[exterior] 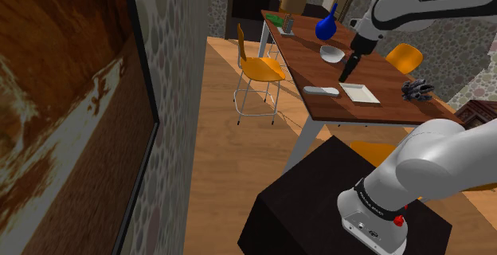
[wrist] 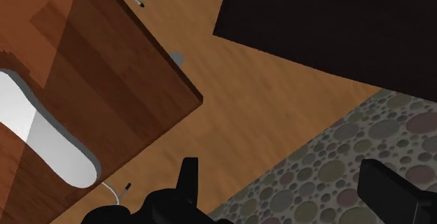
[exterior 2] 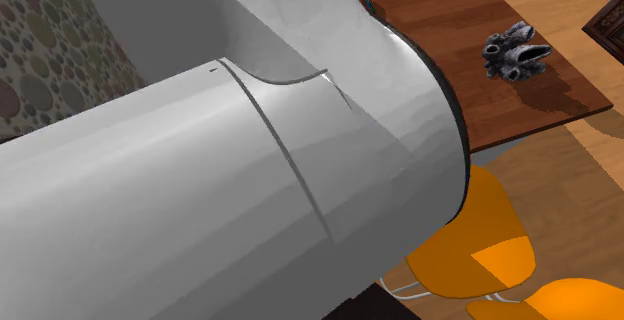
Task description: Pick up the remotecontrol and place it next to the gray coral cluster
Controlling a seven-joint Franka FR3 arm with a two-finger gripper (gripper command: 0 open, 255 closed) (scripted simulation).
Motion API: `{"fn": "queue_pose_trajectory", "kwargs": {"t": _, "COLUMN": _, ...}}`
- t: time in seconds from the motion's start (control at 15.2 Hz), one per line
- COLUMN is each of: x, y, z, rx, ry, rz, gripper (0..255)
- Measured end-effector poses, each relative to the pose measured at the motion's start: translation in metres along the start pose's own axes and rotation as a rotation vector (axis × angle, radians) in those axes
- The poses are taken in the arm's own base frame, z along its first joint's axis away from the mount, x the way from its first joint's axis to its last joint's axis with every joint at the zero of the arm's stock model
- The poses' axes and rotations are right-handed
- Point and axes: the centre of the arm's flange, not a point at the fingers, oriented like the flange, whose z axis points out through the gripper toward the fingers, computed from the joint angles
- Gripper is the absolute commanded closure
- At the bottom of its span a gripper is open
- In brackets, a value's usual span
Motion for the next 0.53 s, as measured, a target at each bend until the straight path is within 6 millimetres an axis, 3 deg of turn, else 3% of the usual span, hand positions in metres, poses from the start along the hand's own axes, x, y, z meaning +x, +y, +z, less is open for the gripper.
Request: {"fn": "queue_pose_trajectory", "kwargs": {"t": 0.53, "x": 0.010, "y": 0.087, "z": 0.060, "rx": -0.003, "ry": -0.009, "rz": -0.155, "gripper": 0}}
